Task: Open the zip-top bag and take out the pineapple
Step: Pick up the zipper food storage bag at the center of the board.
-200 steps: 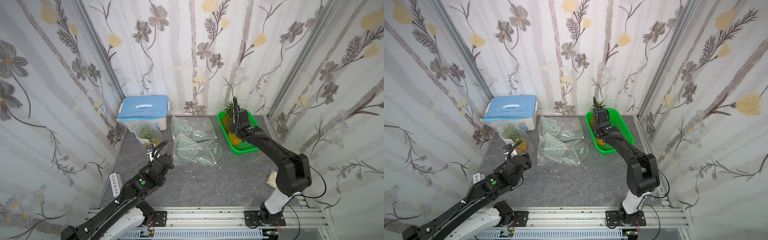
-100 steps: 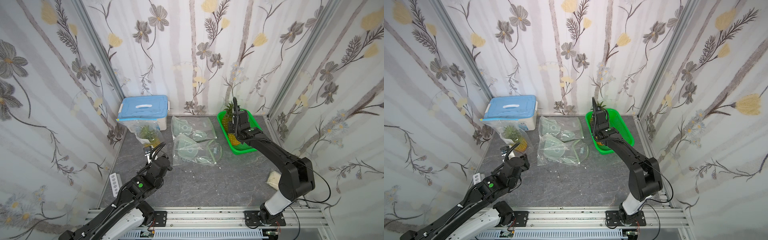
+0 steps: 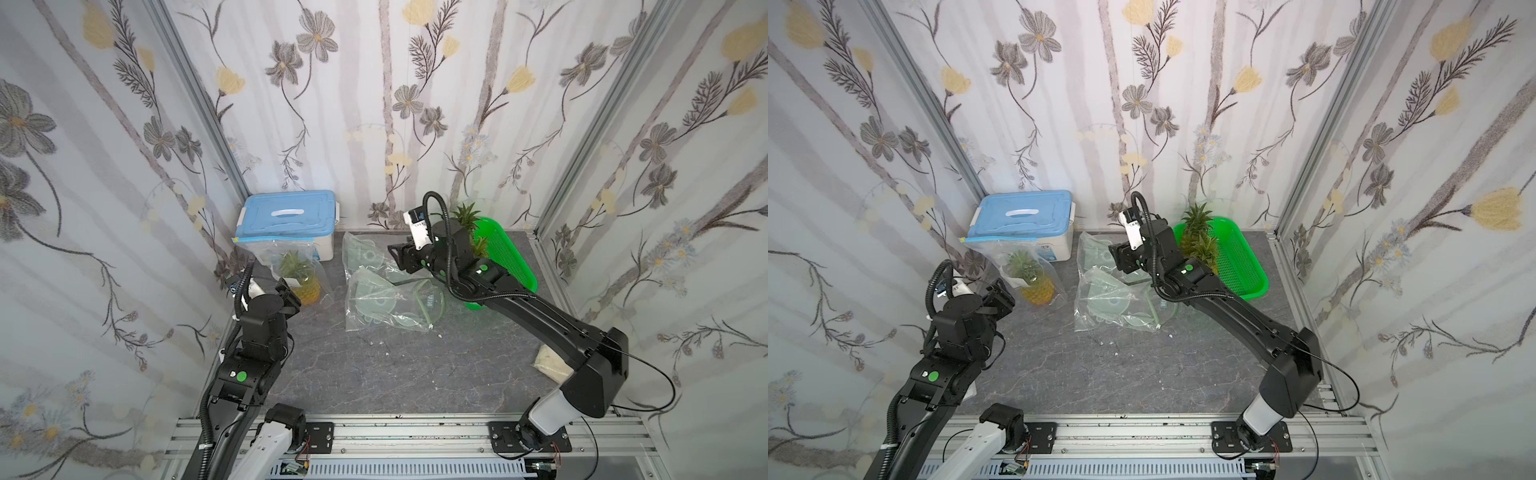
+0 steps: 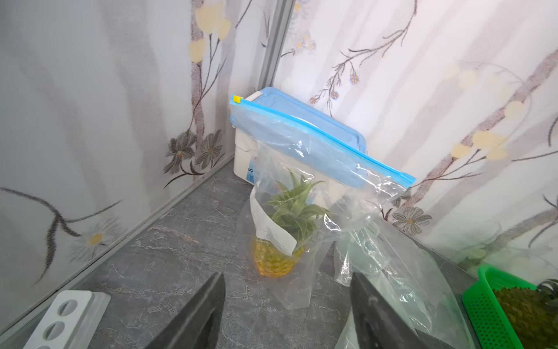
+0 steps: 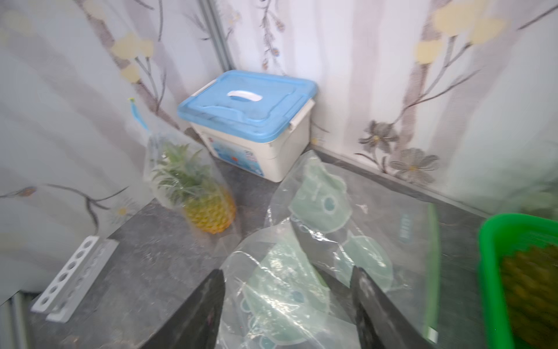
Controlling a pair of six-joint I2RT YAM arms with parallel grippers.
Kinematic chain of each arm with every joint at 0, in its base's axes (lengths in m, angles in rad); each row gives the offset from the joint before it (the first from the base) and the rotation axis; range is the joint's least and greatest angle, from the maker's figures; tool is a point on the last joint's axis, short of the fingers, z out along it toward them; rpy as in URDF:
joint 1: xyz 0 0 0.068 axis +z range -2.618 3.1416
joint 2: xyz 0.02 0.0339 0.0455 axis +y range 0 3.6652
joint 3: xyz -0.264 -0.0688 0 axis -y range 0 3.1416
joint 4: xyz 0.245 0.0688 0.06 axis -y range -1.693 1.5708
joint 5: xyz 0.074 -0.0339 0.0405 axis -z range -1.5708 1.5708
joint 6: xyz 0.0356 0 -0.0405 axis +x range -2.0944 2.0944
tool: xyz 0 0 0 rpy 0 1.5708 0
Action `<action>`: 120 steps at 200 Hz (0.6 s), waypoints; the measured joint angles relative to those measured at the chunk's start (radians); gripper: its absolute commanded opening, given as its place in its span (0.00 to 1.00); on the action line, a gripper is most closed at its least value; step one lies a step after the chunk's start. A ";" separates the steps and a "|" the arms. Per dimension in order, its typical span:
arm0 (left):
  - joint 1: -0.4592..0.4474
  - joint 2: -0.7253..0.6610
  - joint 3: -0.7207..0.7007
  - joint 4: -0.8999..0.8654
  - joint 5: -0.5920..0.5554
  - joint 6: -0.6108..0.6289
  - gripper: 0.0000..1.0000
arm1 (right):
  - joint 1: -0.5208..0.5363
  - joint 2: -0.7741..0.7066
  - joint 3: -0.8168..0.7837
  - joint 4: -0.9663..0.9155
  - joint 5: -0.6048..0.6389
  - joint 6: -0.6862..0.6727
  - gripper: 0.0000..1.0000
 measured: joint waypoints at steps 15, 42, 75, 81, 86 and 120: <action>0.066 -0.016 -0.010 -0.012 0.037 -0.030 0.68 | 0.018 0.096 0.057 0.043 -0.109 -0.027 0.76; 0.125 -0.083 -0.032 -0.031 0.061 -0.077 0.68 | 0.036 0.211 0.085 0.161 -0.261 -0.090 0.78; 0.138 -0.132 -0.047 -0.049 0.061 -0.105 0.66 | 0.039 0.331 0.166 0.270 -0.400 -0.119 0.80; 0.139 -0.143 -0.056 -0.050 0.062 -0.109 0.66 | 0.046 0.356 0.195 0.287 -0.412 -0.119 0.80; 0.140 -0.153 -0.064 -0.051 0.063 -0.114 0.66 | 0.053 0.376 0.222 0.296 -0.424 -0.120 0.80; 0.142 -0.181 -0.092 -0.076 0.076 -0.132 0.65 | 0.085 0.558 0.494 0.311 -0.516 -0.117 0.80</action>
